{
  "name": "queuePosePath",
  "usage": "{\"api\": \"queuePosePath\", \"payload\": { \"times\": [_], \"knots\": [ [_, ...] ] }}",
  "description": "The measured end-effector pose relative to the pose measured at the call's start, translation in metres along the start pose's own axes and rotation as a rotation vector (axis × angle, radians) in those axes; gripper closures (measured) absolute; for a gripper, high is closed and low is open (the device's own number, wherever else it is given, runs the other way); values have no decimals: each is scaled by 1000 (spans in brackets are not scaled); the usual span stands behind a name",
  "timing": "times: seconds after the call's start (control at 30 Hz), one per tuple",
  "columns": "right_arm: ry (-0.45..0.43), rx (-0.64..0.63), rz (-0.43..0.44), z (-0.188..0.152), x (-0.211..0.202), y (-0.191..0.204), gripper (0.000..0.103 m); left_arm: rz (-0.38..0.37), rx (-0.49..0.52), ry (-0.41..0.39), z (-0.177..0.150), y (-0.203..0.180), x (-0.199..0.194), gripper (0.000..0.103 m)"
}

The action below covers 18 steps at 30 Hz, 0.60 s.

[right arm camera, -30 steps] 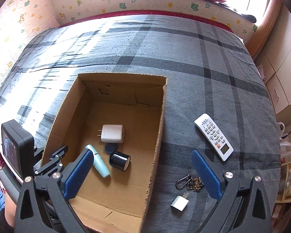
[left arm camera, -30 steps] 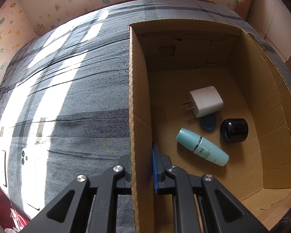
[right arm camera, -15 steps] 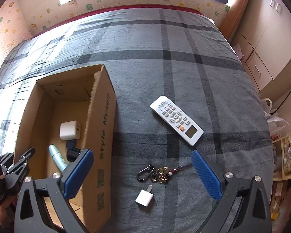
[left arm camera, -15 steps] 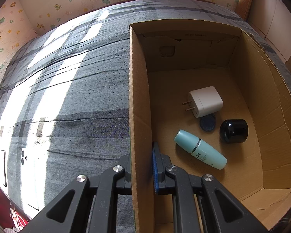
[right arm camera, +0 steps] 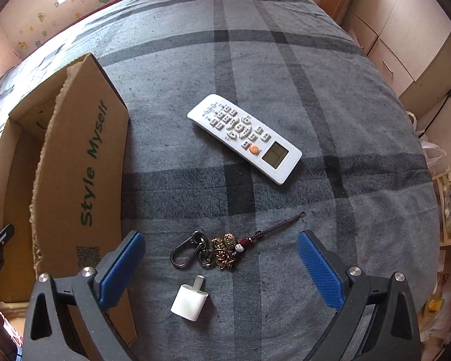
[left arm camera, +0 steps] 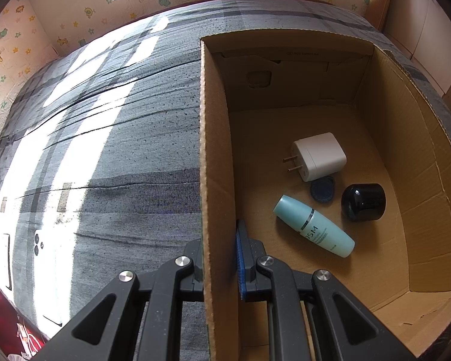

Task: Organize rigid objects
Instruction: 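Move the open right tool back toward the keyring on the bed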

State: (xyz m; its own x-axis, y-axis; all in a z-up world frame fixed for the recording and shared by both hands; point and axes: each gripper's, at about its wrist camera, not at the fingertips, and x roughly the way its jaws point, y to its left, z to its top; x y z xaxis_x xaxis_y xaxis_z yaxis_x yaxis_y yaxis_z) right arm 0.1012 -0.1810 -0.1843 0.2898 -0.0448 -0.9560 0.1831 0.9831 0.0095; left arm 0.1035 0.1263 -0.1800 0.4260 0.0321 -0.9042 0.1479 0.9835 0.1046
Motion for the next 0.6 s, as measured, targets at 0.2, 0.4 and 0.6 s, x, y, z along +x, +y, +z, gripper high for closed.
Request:
{"api": "queuePosePath", "payload": {
  "times": [0.2, 0.4, 0.6],
  "knots": [
    [43, 29, 10, -7, 27, -4, 0, -3, -1, 1, 0, -1, 0, 89],
    [74, 47, -10, -11, 50, -5, 0, -1, 0, 1, 0, -1, -1, 89],
    [94, 50, -33, -13, 72, -2, 0, 1, 3, 2, 1, -2, 0, 89]
  ]
}}
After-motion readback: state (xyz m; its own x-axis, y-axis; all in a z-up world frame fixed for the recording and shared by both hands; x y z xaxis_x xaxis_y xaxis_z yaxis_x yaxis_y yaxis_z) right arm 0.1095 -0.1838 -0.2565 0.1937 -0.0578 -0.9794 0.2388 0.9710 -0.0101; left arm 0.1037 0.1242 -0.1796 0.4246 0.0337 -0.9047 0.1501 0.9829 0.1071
